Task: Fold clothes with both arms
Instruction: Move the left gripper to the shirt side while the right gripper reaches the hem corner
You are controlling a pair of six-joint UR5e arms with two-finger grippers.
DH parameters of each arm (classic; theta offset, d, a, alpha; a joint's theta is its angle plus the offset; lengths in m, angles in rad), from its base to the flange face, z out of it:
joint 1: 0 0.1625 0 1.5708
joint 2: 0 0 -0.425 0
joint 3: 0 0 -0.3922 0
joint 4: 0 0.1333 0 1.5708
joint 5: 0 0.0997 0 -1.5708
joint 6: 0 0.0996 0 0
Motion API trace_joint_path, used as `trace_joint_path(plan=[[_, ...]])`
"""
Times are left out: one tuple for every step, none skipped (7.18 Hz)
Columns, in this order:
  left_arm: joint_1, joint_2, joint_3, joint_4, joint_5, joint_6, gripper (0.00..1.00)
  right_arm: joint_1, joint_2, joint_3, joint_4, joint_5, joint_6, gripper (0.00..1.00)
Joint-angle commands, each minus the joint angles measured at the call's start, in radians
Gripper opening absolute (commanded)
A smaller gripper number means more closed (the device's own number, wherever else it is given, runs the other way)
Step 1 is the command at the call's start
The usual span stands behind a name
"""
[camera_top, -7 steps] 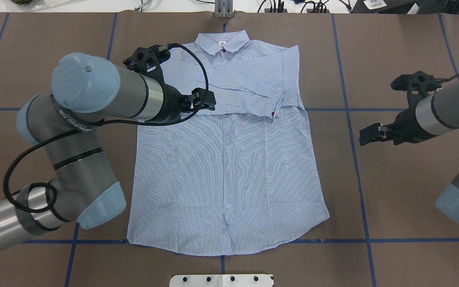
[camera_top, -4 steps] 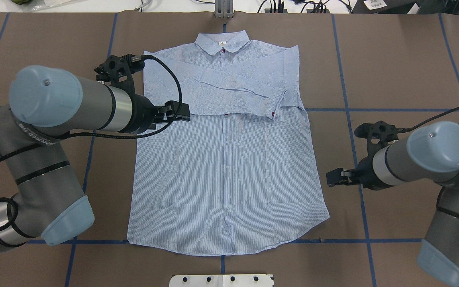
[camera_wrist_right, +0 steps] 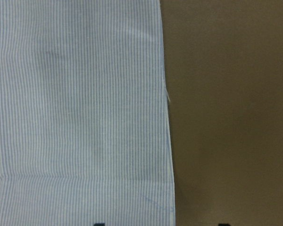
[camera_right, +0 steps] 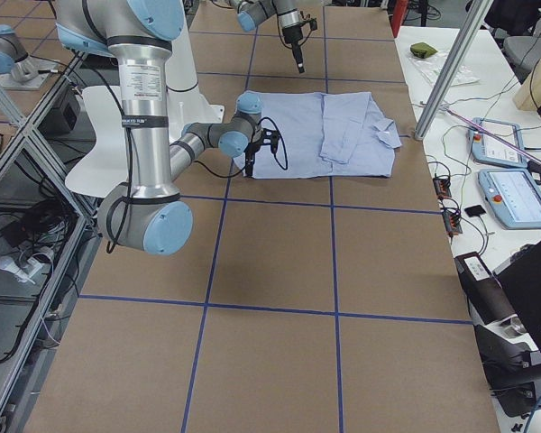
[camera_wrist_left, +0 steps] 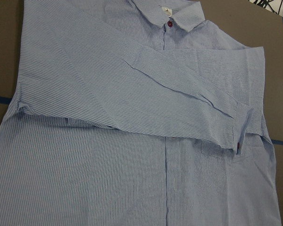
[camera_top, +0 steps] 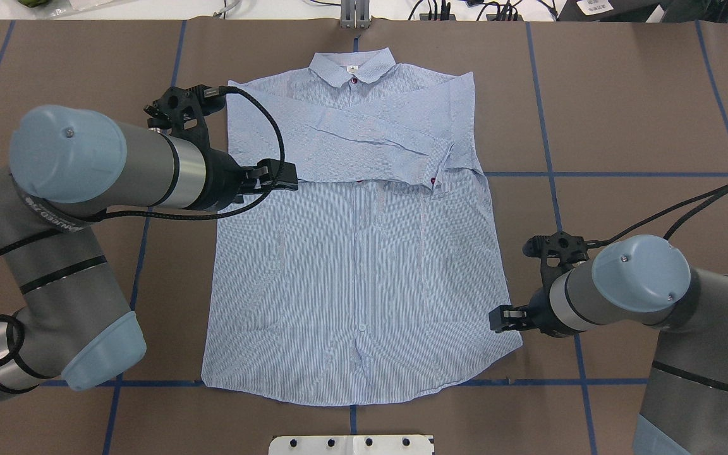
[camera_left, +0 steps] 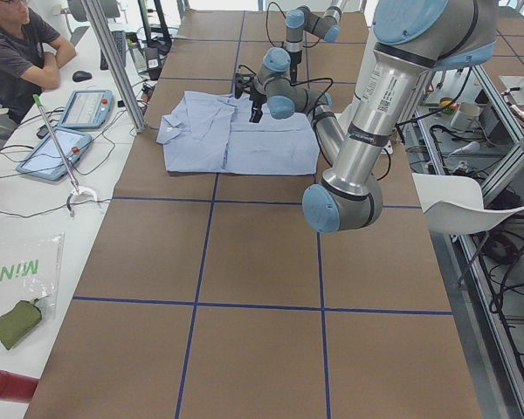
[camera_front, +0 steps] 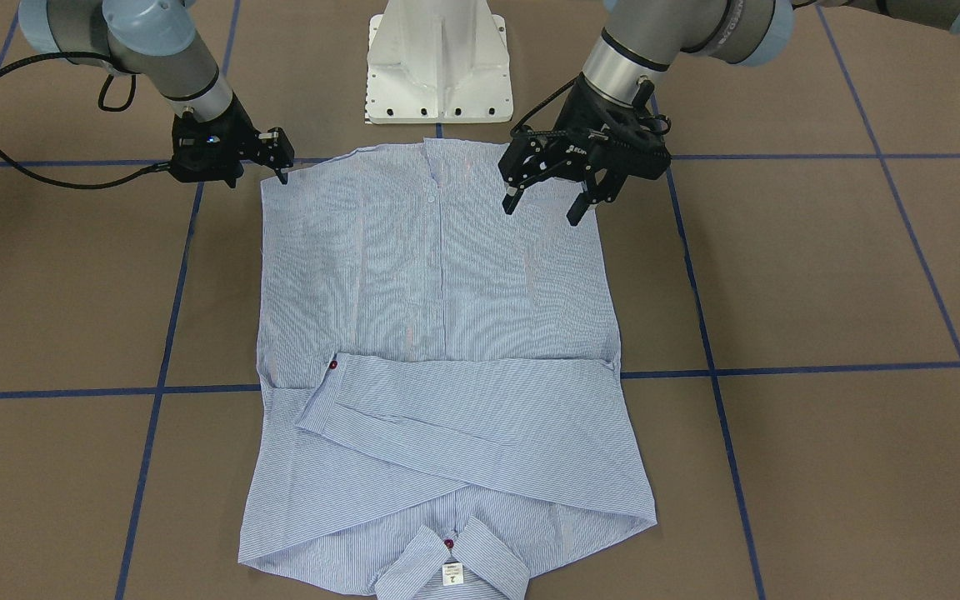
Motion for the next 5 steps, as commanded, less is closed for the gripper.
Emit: trace_joint_path(plan=[[0.0,0.0,-0.001,0.0,0.003,0.0,0.99,-0.007,0.054,-0.063,0.0,0.004,-0.001,0.77],[0.0,0.0,0.001,0.0,0.004,0.0,0.99,-0.007,0.052,-0.063,-0.001,0.004,-0.001,0.75],[0.0,0.0,0.001,0.0,0.01,0.0,0.99,-0.007,0.046,-0.063,-0.001,0.004,-0.001,0.75],[0.0,0.0,0.001,0.0,0.015,0.0,0.99,-0.006,0.039,-0.062,-0.003,0.007,-0.001,0.75],[0.0,0.0,0.001,0.0,0.015,0.0,0.99,-0.006,0.039,-0.062,-0.004,0.012,0.0,0.73]])
